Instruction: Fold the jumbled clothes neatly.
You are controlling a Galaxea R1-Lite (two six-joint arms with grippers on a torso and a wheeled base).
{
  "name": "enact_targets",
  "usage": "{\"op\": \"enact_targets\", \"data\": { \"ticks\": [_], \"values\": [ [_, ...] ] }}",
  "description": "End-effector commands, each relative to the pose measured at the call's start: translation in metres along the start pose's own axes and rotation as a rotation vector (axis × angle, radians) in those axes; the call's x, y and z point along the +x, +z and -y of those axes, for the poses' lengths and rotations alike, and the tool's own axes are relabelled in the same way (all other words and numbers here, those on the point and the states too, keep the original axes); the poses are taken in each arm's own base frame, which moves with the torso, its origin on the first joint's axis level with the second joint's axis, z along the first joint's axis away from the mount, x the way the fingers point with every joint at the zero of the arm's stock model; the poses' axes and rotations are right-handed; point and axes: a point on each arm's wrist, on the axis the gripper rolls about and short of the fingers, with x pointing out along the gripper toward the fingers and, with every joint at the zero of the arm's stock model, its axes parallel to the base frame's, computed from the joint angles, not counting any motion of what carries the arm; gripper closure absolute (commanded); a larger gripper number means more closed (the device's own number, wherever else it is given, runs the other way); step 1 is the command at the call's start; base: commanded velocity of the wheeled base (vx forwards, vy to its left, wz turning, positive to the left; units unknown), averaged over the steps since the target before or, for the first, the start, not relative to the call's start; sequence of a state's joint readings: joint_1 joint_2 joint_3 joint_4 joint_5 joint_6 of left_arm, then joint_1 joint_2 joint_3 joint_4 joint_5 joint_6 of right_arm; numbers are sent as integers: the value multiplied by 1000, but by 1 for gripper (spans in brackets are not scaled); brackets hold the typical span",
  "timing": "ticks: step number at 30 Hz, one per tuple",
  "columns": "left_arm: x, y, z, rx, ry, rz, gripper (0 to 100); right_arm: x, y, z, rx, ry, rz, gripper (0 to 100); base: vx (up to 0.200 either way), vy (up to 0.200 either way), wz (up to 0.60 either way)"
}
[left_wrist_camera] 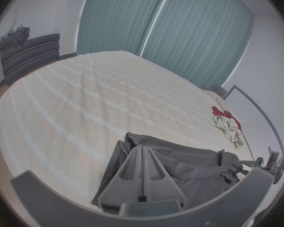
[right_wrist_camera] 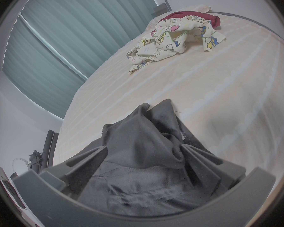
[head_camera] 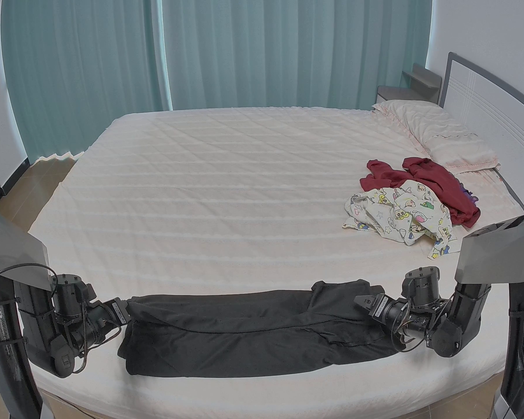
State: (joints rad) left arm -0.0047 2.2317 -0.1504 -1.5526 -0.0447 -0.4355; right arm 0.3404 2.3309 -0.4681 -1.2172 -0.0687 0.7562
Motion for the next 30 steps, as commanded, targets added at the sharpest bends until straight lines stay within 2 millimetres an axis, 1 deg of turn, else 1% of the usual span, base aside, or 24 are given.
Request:
{"op": "enact_targets", "data": {
  "ticks": [1,7,8,14,15,16,18,19,21,23,25,28,30],
  "values": [
    [-1,2,1,1,-8,18,100,11,-3,0,-4,-2,0,100,0,0,0],
    [-1,5,2,5,-12,33,100,10,1,-1,-2,-1,15,100,0,0,0],
    [0,6,3,8,-16,39,100,10,4,-2,0,5,26,100,0,0,0],
    [9,18,5,1,-32,100,100,7,30,-16,9,65,118,100,0,0,0],
    [12,22,5,-1,-33,116,100,9,36,-18,5,73,140,100,0,0,0],
    [13,23,5,-2,-35,122,100,9,38,-20,4,78,148,100,0,0,0],
    [21,34,6,-11,-17,191,100,16,55,-30,4,121,216,100,0,0,0],
    [22,36,6,-15,-13,200,100,16,58,-31,5,127,224,100,0,0,0],
    [29,45,9,-74,10,266,100,21,73,-39,22,150,294,100,0,0,0],
    [32,51,11,-133,20,307,100,24,79,-42,31,138,337,100,0,0,0],
    [33,50,10,-162,27,306,100,26,79,-42,34,124,351,100,0,0,0],
    [34,39,4,-161,55,262,100,24,69,-36,23,99,313,100,0,0,0],
    [35,28,-1,-155,80,217,100,22,59,-29,10,74,276,100,0,0,0]
  ]
}}
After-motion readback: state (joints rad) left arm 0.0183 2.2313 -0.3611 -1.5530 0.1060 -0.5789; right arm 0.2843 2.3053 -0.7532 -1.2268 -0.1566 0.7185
